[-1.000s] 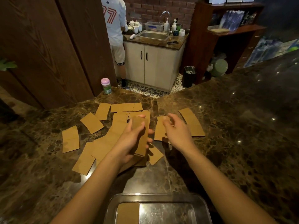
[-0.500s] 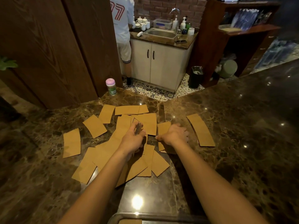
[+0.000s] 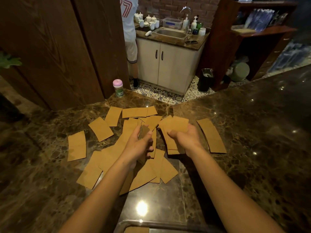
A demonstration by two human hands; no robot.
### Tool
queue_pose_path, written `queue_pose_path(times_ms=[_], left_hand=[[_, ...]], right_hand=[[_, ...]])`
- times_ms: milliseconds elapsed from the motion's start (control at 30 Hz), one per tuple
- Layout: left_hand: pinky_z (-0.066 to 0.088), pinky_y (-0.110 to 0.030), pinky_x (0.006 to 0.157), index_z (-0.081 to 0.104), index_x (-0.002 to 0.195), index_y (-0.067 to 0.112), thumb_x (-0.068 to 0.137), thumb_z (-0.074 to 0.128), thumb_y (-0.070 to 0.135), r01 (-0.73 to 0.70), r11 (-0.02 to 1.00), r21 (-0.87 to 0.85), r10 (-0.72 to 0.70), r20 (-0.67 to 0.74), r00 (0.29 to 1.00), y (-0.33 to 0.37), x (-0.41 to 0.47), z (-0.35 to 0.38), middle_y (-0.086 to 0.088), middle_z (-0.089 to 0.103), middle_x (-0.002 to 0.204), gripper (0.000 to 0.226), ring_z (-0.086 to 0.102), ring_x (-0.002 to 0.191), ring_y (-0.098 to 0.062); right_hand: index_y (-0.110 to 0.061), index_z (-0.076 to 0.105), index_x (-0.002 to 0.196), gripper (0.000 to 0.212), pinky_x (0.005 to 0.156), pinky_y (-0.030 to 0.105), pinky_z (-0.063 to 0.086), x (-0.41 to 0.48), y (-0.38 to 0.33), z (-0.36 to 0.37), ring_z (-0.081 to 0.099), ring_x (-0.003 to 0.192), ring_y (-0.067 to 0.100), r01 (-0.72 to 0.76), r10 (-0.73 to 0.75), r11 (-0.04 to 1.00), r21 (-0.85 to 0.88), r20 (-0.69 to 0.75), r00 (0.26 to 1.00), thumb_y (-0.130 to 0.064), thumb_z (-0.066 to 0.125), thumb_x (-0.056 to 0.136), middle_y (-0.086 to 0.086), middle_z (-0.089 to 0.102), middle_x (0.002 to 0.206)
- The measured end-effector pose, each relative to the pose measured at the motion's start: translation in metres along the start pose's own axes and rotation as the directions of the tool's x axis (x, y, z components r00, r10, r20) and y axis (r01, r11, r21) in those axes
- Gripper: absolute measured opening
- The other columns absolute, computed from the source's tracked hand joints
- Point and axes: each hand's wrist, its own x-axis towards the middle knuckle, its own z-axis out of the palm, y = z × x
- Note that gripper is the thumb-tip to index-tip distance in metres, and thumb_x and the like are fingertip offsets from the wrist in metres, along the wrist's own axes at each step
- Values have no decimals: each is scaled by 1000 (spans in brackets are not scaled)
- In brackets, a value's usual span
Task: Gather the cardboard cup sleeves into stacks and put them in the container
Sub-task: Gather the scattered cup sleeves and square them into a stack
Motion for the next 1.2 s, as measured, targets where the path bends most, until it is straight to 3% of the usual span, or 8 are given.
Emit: queue_pose_path(times_ms=[133, 233, 367, 533, 667, 900, 1067, 1200], left_hand=[[54, -32, 57, 59, 127, 38, 101, 62, 38, -38, 994, -99, 43, 46, 998, 22, -18, 12, -16, 71, 104, 26, 66, 78, -25], [61, -35, 63, 63, 123, 50, 95, 66, 50, -35, 984, -173, 55, 112, 992, 37, -31, 25, 3, 79, 108, 28, 77, 91, -20], [63, -35, 70, 62, 115, 53, 98, 61, 52, 24, 956, -291, 21, 150, 988, 44, -46, 40, 5, 78, 114, 17, 75, 104, -20], [62, -40, 86, 55, 143, 30, 102, 50, 50, 24, 920, -390, 72, 229, 971, 48, -62, 46, -9, 71, 131, 45, 68, 119, -27], [62, -37, 78, 56, 139, 34, 103, 54, 44, -25, 927, -375, 119, 228, 967, 49, -72, 43, -6, 74, 126, 37, 71, 114, -26], [62, -37, 69, 62, 133, 32, 85, 74, 33, -42, 926, -375, 122, 190, 974, 43, -84, 31, -7, 76, 119, 49, 75, 103, -26], [62, -40, 68, 73, 110, 35, 82, 80, 23, -120, 937, -328, 173, 138, 975, 37, -87, 29, -8, 78, 111, 32, 76, 98, -29], [62, -39, 67, 68, 119, 29, 79, 82, 19, -129, 942, -309, 176, 131, 976, 36, -92, 28, -9, 78, 111, 43, 76, 98, -29]], right_hand=[[-24, 71, 106, 31, 77, 32, 58, -31, -23, -16, 75, 103, 23, 64, -82, 957, 283, 51, 995, -3, 81, 87, 1, 81, 104], [-25, 71, 109, 31, 74, 34, 63, -58, -34, -18, 80, 93, 17, 48, -123, 914, 403, 163, 979, -5, 82, 87, -1, 83, 101], [-20, 74, 115, 29, 78, 27, 63, -90, -31, -13, 79, 98, 15, 153, -242, 891, 427, 164, 956, -7, 80, 90, 0, 83, 107], [-16, 76, 114, 29, 76, 23, 61, -108, -26, -16, 79, 97, 13, 351, -383, 881, 318, 39, 923, -11, 85, 87, 0, 82, 106], [-17, 75, 116, 40, 90, 42, 62, -112, -26, -20, 76, 105, 19, 430, -435, 882, 195, -20, 900, -23, 92, 80, 8, 76, 117], [-27, 75, 104, 26, 72, 21, 62, -111, -26, -48, 78, 92, 8, 413, -431, 866, 281, -1, 903, -17, 88, 85, -10, 82, 101], [-19, 75, 109, 25, 75, 26, 64, -112, -24, -54, 79, 95, 15, 401, -416, 867, 297, -11, 909, -12, 85, 87, -3, 82, 103], [-17, 74, 112, 27, 77, 31, 63, -113, -26, -56, 79, 96, 15, 372, -385, 873, 315, -23, 923, -12, 84, 87, -3, 82, 103]])
